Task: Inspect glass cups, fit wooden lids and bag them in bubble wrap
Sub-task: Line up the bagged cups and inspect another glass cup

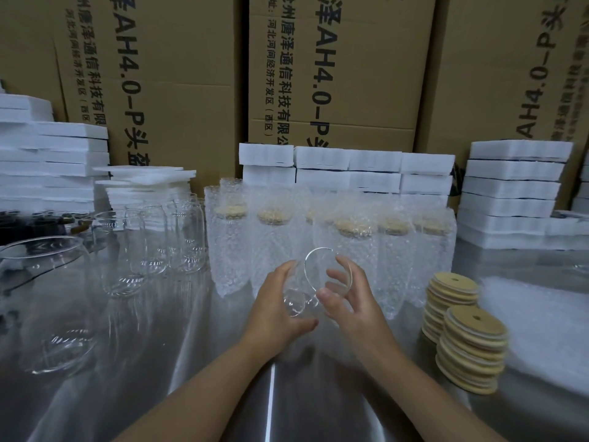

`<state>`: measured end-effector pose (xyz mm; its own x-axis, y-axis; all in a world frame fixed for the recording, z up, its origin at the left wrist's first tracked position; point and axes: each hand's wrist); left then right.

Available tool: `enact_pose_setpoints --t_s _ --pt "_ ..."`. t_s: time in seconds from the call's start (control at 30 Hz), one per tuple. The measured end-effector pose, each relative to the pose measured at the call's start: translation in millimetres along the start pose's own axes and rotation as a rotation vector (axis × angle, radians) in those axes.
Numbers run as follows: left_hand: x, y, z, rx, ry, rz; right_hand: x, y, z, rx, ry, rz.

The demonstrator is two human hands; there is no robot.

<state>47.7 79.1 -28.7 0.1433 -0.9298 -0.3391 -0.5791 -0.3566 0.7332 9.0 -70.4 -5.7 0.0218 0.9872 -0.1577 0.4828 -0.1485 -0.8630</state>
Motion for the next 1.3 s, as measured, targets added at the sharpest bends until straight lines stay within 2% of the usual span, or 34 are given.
enact_pose_setpoints --t_s 0.13,0.4,0.8,1.3 --pt "-2 0 3 -0.001 0.006 -0.028 -1 -2 3 -0.028 0.030 0.028" --pt "-6 2 10 0.223 0.054 -0.289 0 4 3 0.006 0.067 -0.038" --pt "-11 7 15 0.237 -0.013 -0.373 0 5 5 0.070 0.100 -0.071" --pt "-8 4 15 0.303 -0.055 -0.439 0 2 1 0.146 0.221 -0.147"
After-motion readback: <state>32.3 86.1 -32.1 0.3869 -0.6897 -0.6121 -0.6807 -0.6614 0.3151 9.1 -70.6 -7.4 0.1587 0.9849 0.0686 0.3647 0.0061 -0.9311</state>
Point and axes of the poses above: each hand's wrist, its own z-axis away from the middle knuckle, its own x-axis out of the palm, y = z × x, and after that the axes turned 2 degrees about x, right-handed
